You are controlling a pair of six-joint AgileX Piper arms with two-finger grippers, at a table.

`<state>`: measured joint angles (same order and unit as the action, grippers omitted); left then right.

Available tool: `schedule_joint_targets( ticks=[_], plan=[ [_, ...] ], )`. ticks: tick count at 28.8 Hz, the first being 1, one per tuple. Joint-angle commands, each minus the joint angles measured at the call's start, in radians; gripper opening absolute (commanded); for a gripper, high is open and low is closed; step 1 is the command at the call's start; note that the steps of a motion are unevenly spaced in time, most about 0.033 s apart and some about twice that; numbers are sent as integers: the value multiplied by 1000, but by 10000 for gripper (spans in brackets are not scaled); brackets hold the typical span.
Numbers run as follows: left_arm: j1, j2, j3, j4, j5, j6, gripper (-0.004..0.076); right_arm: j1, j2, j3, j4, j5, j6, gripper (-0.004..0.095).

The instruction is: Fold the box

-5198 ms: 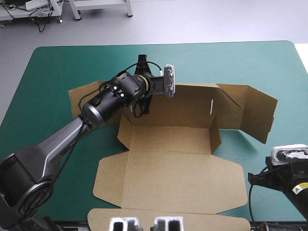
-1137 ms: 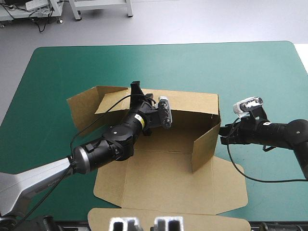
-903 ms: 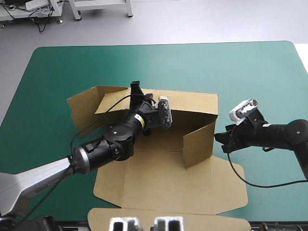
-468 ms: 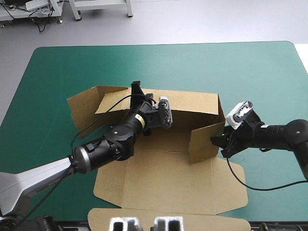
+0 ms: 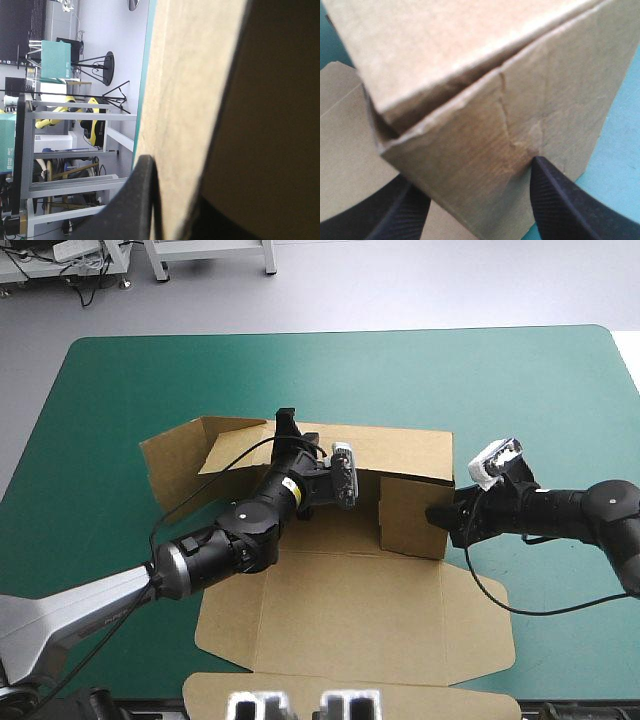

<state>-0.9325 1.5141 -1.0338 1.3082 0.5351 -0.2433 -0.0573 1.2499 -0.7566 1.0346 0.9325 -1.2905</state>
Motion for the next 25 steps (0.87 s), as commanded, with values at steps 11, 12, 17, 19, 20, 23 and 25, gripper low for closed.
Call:
schedule_joint_targets(
  ticks=[11, 12, 17, 19, 20, 23, 25],
  plan=[
    [-11, 8, 17, -128, -112, -18, -9, -2, 53, -26, 190, -75, -129, -15],
    [-11, 8, 17, -128, -115, -18, -9, -2, 53, -26, 190, -81, -129, -4],
    [-11, 8, 17, -130, -103, -27, -9, -2, 53, -26, 190, -90, -129, 0],
    [-11, 8, 17, -130, -83, -27, -8, -2, 53, -26, 187, -90, -129, 0],
    [-11, 8, 17, -130, -68, -27, -8, -2, 53, -26, 186, -90, -128, 0],
    [-11, 14, 17, -128, -18, -27, 12, -2, 53, -26, 186, -87, -124, 0],
    [-11, 23, 17, -126, 16, -27, 71, -2, 53, -26, 183, -87, -125, 0]
  ],
)
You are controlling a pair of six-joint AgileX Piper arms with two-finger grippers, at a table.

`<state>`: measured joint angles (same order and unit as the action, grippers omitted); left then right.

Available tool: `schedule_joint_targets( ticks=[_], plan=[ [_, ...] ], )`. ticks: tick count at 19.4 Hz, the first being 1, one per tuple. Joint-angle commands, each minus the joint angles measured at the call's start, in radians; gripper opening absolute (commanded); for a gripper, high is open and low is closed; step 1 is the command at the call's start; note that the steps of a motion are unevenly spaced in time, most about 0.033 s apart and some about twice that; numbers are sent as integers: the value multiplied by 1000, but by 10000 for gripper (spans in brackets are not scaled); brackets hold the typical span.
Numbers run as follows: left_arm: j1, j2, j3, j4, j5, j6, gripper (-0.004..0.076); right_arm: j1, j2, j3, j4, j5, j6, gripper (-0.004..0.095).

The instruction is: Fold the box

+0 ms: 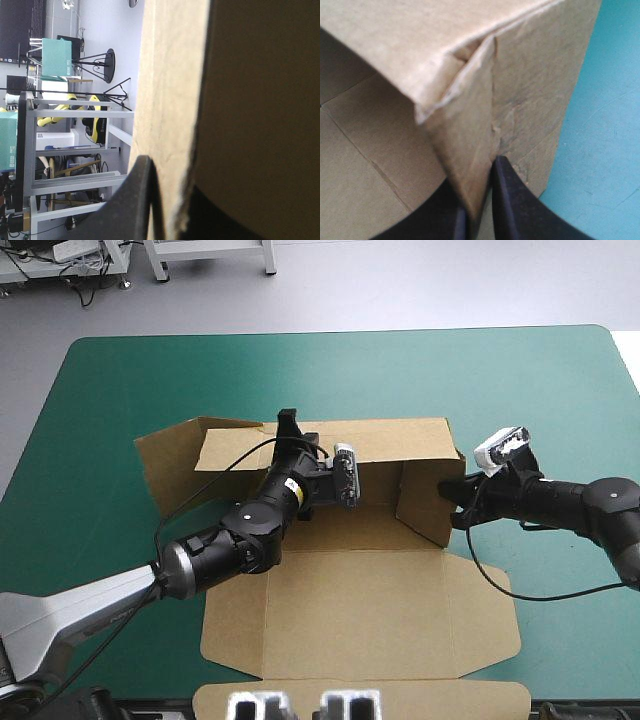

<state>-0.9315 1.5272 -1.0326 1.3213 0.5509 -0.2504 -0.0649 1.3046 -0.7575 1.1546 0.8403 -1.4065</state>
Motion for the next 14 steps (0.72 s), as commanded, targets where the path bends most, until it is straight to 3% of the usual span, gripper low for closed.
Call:
schedule_joint_targets(
  ticks=[1, 2, 5, 7, 14],
  plan=[
    [-12, 21, 16, -139, 17, -20, 127, 5, -2, -25, 64, 5, -9, 0],
    [-12, 25, 16, -137, 24, -20, 155, 5, -2, -25, 61, 5, -9, 0],
    [-12, 42, 16, -83, 44, -24, 359, 5, -2, -25, 59, 6, -9, 0],
    [-12, 41, 11, -45, 74, -51, 432, 5, -2, -25, 59, 10, -9, 0],
    [-75, 9, -16, -10, 111, -172, 426, 5, -2, -25, 45, 10, -6, 0]
  ],
)
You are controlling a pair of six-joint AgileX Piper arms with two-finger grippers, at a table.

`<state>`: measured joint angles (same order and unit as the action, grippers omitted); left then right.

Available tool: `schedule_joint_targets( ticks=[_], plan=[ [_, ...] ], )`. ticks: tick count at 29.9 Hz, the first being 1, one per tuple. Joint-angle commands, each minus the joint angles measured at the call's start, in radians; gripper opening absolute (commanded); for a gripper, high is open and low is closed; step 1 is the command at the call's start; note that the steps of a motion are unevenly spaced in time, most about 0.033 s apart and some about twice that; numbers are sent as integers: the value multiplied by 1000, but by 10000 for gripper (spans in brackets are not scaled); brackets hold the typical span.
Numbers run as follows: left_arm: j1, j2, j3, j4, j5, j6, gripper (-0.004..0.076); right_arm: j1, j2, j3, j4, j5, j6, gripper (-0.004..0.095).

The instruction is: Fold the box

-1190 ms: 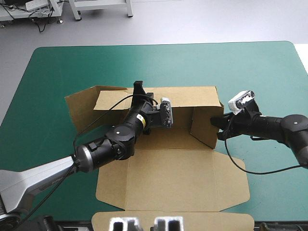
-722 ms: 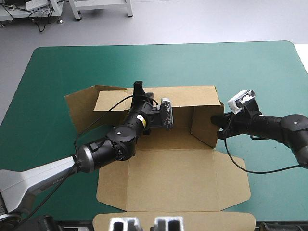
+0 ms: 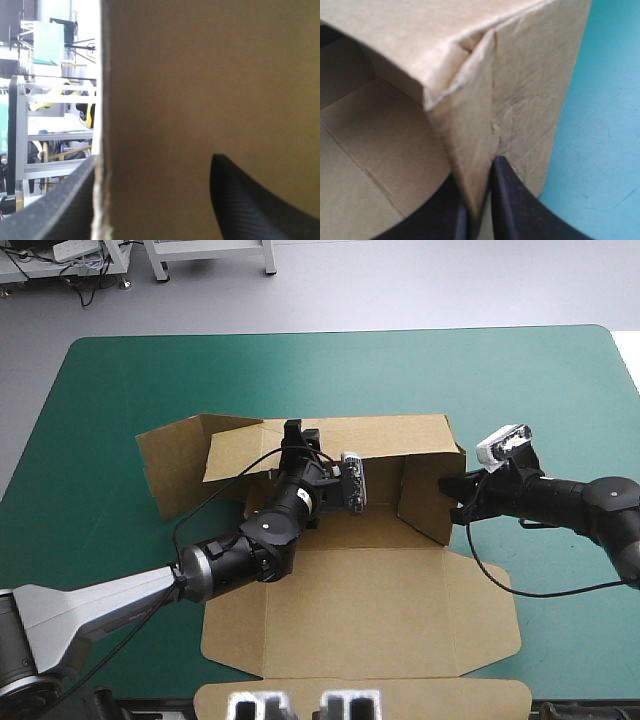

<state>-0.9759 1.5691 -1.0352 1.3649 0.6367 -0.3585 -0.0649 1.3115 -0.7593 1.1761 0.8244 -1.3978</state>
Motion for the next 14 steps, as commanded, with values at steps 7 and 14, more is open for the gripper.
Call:
schedule_joint_targets(
  ticks=[7, 14],
  plan=[
    [-131, -79, -17, 54, 52, -139, 426, 5, -8, -23, 17, 26, -8, 0],
    [-171, -88, -17, 94, 103, -150, 426, 5, -8, -23, 17, 26, 5, 0]
  ],
)
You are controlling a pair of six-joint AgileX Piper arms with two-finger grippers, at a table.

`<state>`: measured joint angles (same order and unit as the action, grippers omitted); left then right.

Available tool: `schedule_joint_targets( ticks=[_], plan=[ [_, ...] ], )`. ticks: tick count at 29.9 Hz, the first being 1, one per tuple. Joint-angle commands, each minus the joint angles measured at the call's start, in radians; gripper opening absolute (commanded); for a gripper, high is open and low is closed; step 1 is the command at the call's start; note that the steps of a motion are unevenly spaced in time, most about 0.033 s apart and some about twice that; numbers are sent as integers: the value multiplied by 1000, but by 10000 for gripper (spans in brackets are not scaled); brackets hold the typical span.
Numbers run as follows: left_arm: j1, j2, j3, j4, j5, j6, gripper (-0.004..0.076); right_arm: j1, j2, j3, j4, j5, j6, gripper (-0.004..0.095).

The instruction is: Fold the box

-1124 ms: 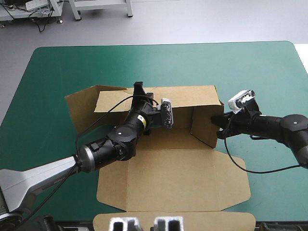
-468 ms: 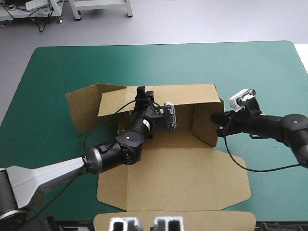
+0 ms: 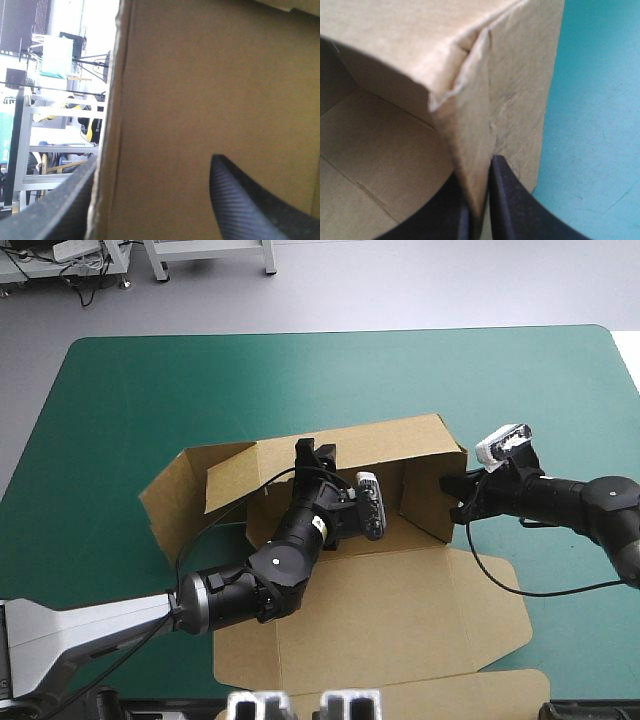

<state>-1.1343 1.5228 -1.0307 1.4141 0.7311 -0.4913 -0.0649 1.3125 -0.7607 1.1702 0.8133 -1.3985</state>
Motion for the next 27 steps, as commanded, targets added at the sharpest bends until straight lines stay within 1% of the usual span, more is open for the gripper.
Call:
schedule_joint_targets(
  ticks=[1, 5, 9, 13, 16, 17, 19, 20, 22, 25, 27],
  plan=[
    [-12, -41, -21, 44, 10, -17, 426, 5, -9, -21, 23, 37, 6, 0],
    [-29, -41, -21, 63, 20, -17, 426, 5, -9, -21, 23, 36, 6, 0],
    [-74, -43, -21, 134, 29, -35, 423, 5, -9, -21, 23, 26, 6, 0],
    [-148, -45, -21, 257, 87, -119, 423, 5, -9, -21, 23, 19, 9, 0],
    [-202, -45, -21, 357, 137, -215, 420, 5, -9, -21, 23, 14, 12, 0],
    [-214, -47, -27, 357, 144, -227, 412, 5, -9, -21, 23, 12, 12, 0],
    [-233, -46, -47, 356, 154, -229, 354, 5, -9, -21, 23, 8, 12, 1],
    [-239, -47, -59, 356, 156, -229, 301, 5, -9, -21, 23, 3, 12, 0],
    [-239, -51, -93, 356, 156, -229, 163, 5, -9, -21, 23, -8, 30, 0],
    [-237, -61, -145, 356, 164, -214, -7, 5, -9, -21, 21, -28, 70, 0],
    [-237, -77, -180, 356, 164, -222, -6, 5, -9, -23, 21, -30, 74, 0]
  ],
)
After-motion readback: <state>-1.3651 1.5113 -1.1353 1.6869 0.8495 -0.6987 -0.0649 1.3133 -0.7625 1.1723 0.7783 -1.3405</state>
